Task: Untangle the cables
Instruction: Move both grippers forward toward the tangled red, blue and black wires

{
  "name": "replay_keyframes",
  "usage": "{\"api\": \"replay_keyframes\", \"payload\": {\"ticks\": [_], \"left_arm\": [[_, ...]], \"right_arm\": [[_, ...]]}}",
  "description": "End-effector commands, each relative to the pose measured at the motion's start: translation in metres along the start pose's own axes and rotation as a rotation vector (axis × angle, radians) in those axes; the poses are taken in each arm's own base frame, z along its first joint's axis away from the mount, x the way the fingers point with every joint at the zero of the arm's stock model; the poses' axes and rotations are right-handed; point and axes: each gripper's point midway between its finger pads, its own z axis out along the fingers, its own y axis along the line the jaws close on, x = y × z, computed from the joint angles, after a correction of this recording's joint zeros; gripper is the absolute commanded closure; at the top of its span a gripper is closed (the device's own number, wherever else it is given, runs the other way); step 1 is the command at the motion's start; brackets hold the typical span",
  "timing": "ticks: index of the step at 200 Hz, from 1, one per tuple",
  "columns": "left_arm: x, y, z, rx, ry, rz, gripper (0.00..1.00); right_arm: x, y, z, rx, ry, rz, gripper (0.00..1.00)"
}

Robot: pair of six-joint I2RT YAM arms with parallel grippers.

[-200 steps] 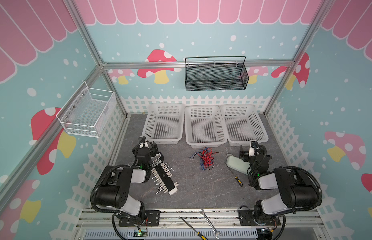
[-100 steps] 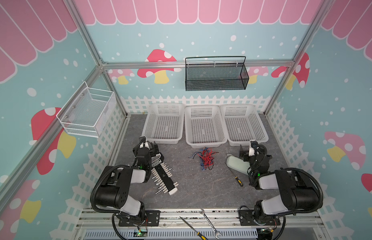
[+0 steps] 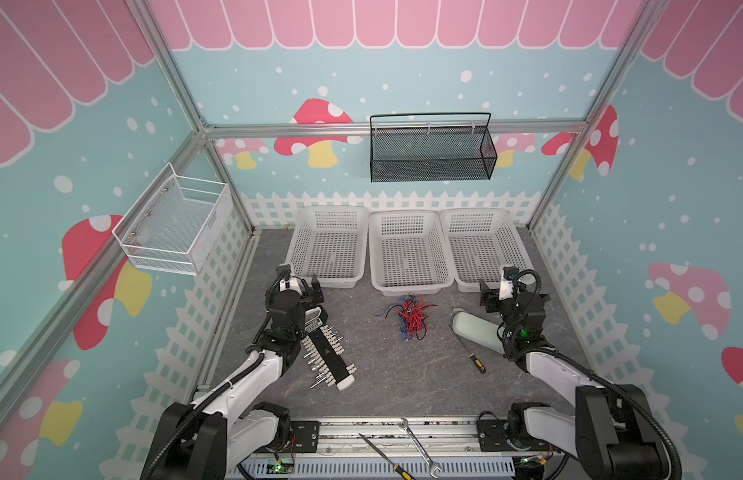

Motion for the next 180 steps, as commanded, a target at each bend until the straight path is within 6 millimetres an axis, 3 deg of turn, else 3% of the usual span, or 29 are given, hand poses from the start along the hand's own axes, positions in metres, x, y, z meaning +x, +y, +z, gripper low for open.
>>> {"api": "replay_keyframes", "payload": {"ticks": [1,42,78,120,144,180], "left_arm": [[0.010,-0.015,-0.013,0.074,0.078,0.020,0.00],[0.026,-0.084,-0.040,0.431,0.108,-0.037,0.00],[0.053,-0.131,-0.055,0.541,0.173,0.005,0.00],[0.077,-0.178,-0.063,0.660,0.223,-0.021,0.00],[0.086,-0.203,-0.067,0.693,0.236,0.000,0.00],[0.098,-0.226,-0.067,0.704,0.249,0.035,0.00]], "right_arm": [[0.000,0.019,-0.007,-0.086,0.038,0.058,0.20],[-0.010,0.068,-0.018,-0.251,0.059,0.052,0.24],[-0.007,0.118,-0.021,-0.406,0.153,0.068,0.26],[0.013,0.167,-0.025,-0.530,0.249,0.039,0.30],[0.030,0.187,-0.031,-0.575,0.306,0.015,0.30],[0.051,0.198,-0.041,-0.581,0.369,-0.033,0.30]]}}
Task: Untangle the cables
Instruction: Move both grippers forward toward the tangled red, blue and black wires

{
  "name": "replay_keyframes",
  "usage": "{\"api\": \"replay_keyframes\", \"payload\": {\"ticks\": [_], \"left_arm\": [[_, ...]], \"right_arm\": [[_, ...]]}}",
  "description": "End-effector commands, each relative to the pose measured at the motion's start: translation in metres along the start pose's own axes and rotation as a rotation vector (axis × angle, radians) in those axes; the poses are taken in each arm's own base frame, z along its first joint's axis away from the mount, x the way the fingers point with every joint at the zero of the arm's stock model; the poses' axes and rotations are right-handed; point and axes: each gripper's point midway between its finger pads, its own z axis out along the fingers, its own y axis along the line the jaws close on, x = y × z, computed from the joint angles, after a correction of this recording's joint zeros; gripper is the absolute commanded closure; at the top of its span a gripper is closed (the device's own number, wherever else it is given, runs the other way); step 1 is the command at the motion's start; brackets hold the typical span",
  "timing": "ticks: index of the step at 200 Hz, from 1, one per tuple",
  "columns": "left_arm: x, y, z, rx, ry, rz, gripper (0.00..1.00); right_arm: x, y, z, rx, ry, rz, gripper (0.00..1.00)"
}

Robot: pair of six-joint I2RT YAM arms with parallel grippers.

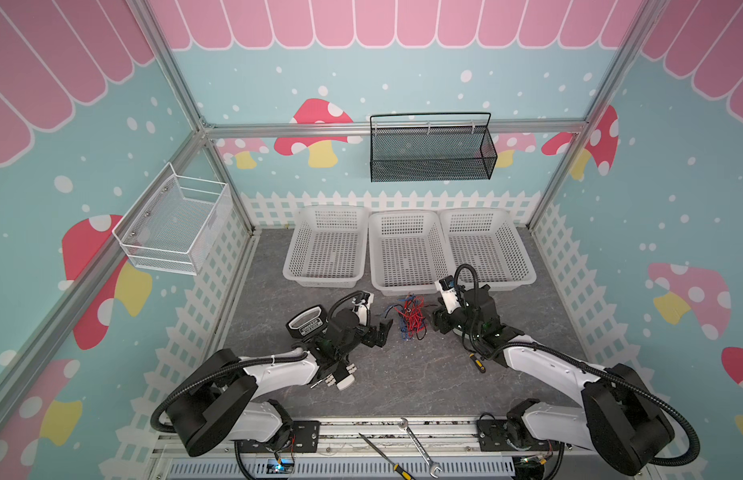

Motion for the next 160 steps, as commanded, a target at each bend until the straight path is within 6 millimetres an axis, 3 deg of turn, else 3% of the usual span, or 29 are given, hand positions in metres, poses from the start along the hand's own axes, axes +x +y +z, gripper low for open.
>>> {"api": "replay_keyframes", "payload": {"ticks": [1,53,118,135,160], "left_arm": [[-0.024,-0.013,0.008,0.010,-0.075,-0.019,0.00],[-0.030,-0.006,0.010,-0.043,-0.121,-0.021,0.00],[-0.043,0.006,-0.011,-0.105,-0.171,-0.026,0.00],[-0.045,0.008,-0.017,-0.112,-0.187,-0.028,0.00],[-0.043,0.012,-0.020,-0.132,-0.175,-0.019,0.00]], "right_arm": [[0.009,0.007,0.001,0.002,0.044,-0.015,0.30],[0.009,0.030,0.003,-0.019,0.051,-0.159,0.30],[0.003,0.052,0.034,-0.074,0.059,-0.241,0.32],[-0.002,0.052,0.042,-0.068,0.048,-0.233,0.40],[-0.017,0.051,0.048,-0.054,0.013,-0.218,0.77]]}}
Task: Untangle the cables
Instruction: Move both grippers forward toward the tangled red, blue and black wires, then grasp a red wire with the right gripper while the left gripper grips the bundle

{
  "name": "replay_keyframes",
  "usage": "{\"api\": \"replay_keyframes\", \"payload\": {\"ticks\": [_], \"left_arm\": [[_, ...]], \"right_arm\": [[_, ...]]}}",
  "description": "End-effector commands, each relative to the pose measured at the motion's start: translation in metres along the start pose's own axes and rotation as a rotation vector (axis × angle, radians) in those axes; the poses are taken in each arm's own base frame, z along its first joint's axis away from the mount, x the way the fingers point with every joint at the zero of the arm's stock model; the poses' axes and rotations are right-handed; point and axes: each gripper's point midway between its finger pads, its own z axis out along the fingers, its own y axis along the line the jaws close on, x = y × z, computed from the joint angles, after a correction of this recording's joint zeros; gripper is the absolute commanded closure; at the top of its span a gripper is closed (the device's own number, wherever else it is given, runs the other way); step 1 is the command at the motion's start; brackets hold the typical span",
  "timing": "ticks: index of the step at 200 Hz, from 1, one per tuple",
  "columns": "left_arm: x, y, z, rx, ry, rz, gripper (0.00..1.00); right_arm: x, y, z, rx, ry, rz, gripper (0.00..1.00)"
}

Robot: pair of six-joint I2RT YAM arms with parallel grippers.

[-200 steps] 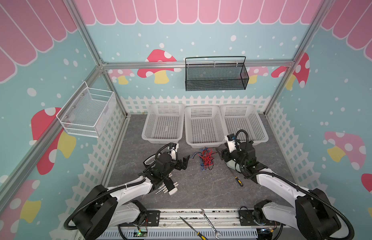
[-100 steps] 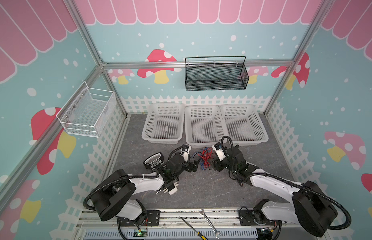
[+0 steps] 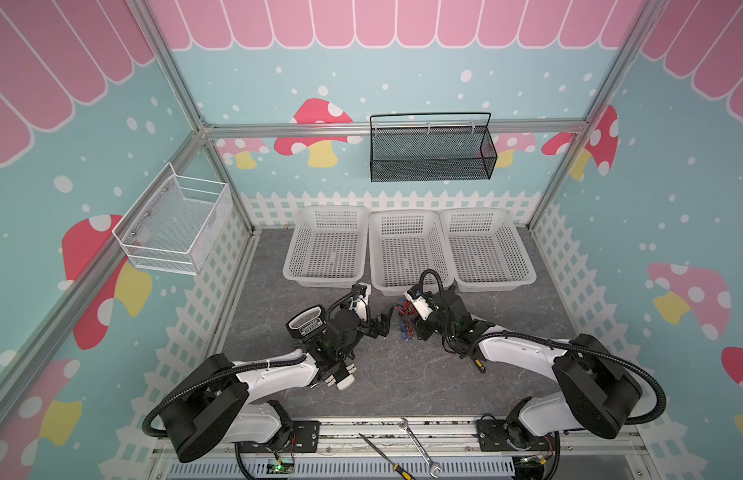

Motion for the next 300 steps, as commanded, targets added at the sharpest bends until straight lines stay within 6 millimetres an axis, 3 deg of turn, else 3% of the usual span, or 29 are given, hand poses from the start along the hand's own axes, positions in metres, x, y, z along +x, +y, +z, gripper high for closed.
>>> {"api": "replay_keyframes", "payload": {"ticks": [1,13,111,148,174,191,213,253,300], "left_arm": [[0.005,0.008,-0.005,-0.041,0.014,0.003,0.00],[0.005,0.008,-0.006,-0.042,0.014,0.009,0.00],[0.013,-0.015,0.000,0.092,0.026,0.053,0.00],[0.010,-0.025,0.003,0.132,-0.004,0.061,0.00],[0.010,-0.032,0.007,0.157,-0.008,0.055,0.05],[0.013,-0.033,0.010,0.162,-0.002,0.054,0.20],[0.019,-0.032,0.016,0.154,0.009,0.042,0.53],[0.025,-0.026,0.019,0.117,0.026,0.026,1.00],[0.036,-0.009,0.008,0.050,0.060,0.041,1.00]], "right_arm": [[-0.030,-0.002,0.001,0.014,-0.080,-0.005,0.79],[-0.037,-0.003,0.000,0.013,-0.096,-0.012,1.00],[-0.124,0.025,-0.059,-0.148,-0.276,-0.036,1.00],[-0.139,0.045,-0.068,-0.269,-0.305,-0.053,1.00],[-0.142,0.048,-0.066,-0.287,-0.307,-0.048,1.00],[-0.143,0.053,-0.067,-0.322,-0.315,-0.052,1.00],[-0.147,0.055,-0.069,-0.330,-0.339,-0.052,1.00],[-0.155,0.033,-0.072,-0.201,-0.360,-0.017,1.00],[-0.150,-0.018,-0.081,0.090,-0.322,0.061,1.00]]}}
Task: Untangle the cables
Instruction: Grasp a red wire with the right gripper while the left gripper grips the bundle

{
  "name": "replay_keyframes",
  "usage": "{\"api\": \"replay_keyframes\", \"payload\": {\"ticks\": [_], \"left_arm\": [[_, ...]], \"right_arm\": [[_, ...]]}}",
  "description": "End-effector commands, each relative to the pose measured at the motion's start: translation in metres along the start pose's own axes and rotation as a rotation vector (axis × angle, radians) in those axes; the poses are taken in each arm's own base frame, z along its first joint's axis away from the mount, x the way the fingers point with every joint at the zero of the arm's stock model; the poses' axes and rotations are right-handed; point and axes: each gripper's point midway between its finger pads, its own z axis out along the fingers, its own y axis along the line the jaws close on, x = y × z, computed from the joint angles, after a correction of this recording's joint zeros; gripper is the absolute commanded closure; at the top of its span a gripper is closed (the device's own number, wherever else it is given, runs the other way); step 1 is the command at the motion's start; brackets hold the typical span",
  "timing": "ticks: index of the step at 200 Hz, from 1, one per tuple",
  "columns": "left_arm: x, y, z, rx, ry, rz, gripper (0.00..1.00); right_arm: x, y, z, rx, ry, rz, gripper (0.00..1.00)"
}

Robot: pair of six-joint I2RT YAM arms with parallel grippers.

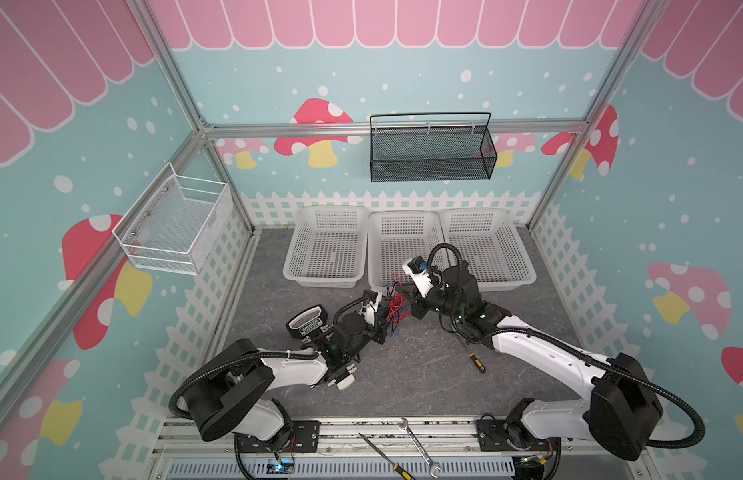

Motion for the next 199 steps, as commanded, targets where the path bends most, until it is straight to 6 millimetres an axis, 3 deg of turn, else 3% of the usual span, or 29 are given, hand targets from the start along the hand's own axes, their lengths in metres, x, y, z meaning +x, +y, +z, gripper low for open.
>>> {"api": "replay_keyframes", "payload": {"ticks": [1,60,112,133,157,199], "left_arm": [[0.007,0.014,-0.009,-0.067,0.022,0.001,1.00],[0.018,0.043,-0.037,-0.205,0.080,0.072,1.00],[0.022,0.045,-0.058,-0.189,0.112,0.116,1.00],[0.017,0.028,-0.061,-0.086,0.095,0.117,1.00],[0.006,0.003,-0.061,0.044,0.060,0.107,1.00],[-0.006,-0.020,-0.050,0.146,0.070,0.063,1.00]], "right_arm": [[-0.032,-0.033,-0.021,0.213,-0.068,0.010,1.00],[-0.004,-0.081,-0.058,0.527,0.080,0.024,1.00],[0.021,-0.100,-0.093,0.654,0.170,0.055,1.00],[0.017,-0.078,-0.083,0.504,0.127,0.039,1.00],[0.008,-0.020,-0.062,0.143,0.054,-0.011,0.87],[0.012,0.008,-0.056,-0.031,0.031,-0.033,0.59]]}}
